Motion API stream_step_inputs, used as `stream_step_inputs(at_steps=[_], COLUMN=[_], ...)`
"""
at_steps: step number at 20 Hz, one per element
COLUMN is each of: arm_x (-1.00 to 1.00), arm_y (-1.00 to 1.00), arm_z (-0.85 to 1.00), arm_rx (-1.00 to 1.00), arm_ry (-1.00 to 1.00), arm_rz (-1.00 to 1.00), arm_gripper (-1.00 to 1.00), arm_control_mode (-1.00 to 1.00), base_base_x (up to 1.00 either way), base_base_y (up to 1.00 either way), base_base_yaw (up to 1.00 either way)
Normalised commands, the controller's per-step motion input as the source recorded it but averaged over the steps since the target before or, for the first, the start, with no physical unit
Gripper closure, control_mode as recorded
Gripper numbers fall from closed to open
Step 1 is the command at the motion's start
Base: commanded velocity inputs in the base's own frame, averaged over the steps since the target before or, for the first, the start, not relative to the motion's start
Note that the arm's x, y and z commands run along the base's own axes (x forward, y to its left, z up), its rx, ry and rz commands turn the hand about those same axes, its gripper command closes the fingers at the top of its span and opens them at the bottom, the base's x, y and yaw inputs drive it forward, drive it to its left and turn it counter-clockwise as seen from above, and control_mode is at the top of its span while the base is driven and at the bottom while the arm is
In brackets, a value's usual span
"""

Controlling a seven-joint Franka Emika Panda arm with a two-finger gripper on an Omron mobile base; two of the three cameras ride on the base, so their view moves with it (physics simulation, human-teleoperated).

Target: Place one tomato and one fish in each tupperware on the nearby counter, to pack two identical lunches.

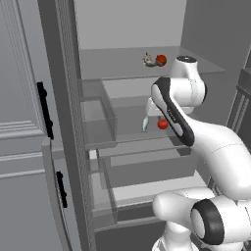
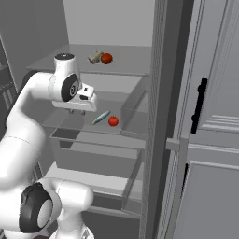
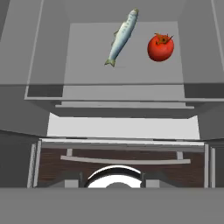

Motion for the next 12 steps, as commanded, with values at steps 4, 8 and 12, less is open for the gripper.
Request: stream_step_inputs(at_steps=[4, 8, 12], arm_x=[0.0, 0.05, 0.01], arm_y=[0.08, 0.02, 0.01], arm_z=[-0.08, -0.78, -1.0], arm_rx=[0.0, 0.05, 0.0], arm_ry=[0.02, 0.03, 0.11], arm_rz=[-0.01, 0.0, 0.0], arm_gripper=[-1.0, -1.0, -1.0], arm_control_mode=[-1.0, -1.0, -1.0], base_base_x=[0.0, 0.0, 0.0], base_base_y=[0.0, 0.0, 0.0], base_base_yaw=[0.0, 0.0, 0.0])
